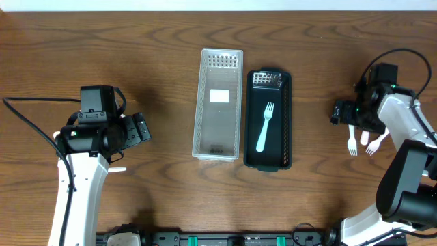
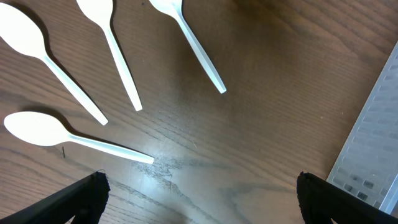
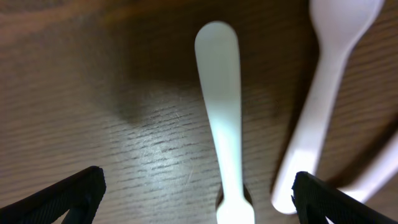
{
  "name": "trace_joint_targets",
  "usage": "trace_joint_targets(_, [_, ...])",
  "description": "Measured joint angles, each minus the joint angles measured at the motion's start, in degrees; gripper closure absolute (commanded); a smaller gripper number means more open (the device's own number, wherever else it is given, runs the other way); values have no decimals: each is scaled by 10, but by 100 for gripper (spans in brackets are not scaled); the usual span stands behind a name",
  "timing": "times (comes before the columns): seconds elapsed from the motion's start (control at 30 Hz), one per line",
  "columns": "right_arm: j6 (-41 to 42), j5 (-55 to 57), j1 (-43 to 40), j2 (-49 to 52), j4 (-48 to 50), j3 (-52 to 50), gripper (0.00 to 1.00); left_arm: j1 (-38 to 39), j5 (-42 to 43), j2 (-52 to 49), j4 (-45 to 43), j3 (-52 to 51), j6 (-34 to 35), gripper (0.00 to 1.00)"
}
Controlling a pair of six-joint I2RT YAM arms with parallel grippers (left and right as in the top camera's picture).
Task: Pack container
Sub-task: 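Return right gripper to the white fork and grasp it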
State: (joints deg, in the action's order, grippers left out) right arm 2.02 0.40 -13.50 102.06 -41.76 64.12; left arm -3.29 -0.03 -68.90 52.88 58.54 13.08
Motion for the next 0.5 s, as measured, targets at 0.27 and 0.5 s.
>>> trace_joint_targets(0.27, [-9, -8, 0, 0, 63, -54, 1, 0, 0, 0, 0, 0, 0, 2])
trace_joint_targets(0.5, [-13, -5, 0, -1, 97, -85, 1, 0, 0, 0, 0, 0, 0, 2])
